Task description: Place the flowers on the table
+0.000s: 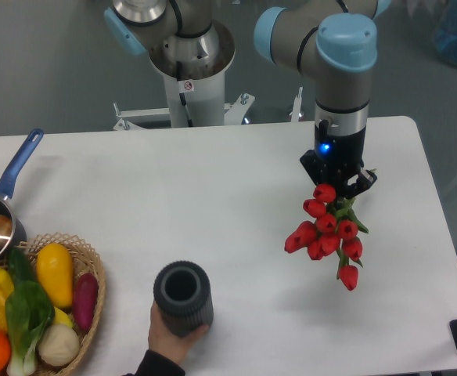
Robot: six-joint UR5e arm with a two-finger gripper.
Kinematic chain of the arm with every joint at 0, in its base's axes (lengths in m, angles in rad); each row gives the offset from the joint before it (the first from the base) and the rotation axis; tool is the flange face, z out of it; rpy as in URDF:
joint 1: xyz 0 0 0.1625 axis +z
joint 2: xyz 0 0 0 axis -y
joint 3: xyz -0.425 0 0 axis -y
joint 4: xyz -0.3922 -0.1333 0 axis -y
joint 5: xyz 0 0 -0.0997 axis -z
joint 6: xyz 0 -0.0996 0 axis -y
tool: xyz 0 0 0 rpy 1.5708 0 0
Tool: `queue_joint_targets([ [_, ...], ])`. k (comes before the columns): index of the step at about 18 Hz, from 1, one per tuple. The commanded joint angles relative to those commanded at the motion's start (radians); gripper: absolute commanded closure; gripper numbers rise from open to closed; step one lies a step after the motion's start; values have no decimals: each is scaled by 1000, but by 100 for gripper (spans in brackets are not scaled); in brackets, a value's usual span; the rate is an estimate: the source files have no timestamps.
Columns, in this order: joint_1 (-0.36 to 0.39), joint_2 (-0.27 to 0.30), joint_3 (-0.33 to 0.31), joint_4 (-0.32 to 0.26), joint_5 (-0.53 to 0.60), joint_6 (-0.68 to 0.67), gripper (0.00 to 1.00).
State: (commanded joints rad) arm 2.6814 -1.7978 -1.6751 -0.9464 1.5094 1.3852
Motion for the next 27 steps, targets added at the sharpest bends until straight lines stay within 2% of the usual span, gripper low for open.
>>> queue_joint_targets([
  [7,-2,0,-29,-6,11,-8,95],
  [11,-20,-2,-75,-5,51,-9,95],
  [14,-40,-24,-90,-5,52,-8,83],
  [16,-43,-34,-98,-5,52,-8,63],
  [19,-41,-35,-106,-5,51,-2,47],
  [20,-41,-34,-106,-5,49,-2,36],
  [22,-40,-34,-106,-2,43,-3,1],
  [27,-31,-32,-95,8,38,-6,0],
])
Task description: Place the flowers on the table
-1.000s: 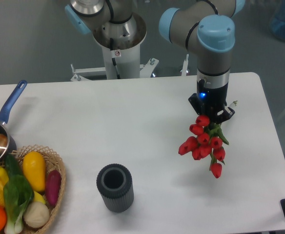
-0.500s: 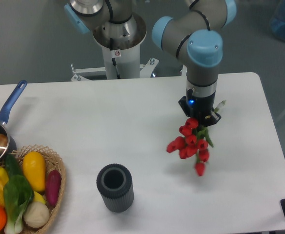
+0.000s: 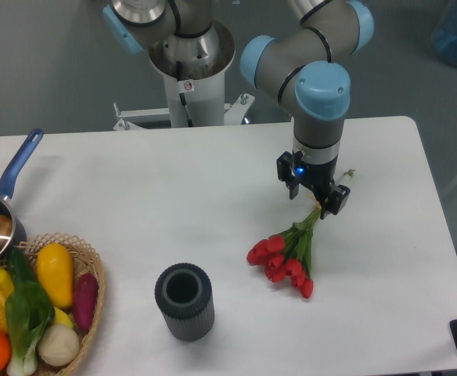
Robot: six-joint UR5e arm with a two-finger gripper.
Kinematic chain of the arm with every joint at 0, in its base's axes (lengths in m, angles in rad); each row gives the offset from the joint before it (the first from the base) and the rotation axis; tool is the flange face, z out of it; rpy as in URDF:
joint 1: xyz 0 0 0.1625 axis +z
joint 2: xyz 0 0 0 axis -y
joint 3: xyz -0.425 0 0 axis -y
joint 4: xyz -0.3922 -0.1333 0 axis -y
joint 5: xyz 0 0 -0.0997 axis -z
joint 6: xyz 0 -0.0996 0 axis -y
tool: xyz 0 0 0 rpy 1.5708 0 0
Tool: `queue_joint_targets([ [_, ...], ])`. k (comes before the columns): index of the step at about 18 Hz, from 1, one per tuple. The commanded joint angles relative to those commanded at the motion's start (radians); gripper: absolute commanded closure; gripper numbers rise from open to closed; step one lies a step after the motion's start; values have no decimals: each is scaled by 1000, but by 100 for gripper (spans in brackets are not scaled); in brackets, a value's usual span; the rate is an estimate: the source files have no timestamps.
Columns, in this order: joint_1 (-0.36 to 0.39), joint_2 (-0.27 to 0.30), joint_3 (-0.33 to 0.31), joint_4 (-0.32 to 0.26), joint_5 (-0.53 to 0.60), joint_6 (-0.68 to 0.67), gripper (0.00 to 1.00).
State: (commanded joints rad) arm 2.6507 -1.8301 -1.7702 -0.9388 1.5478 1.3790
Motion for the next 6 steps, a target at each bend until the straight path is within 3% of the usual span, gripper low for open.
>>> queue_joint_targets([
  [6,11,-2,9,20,-3,8,0],
])
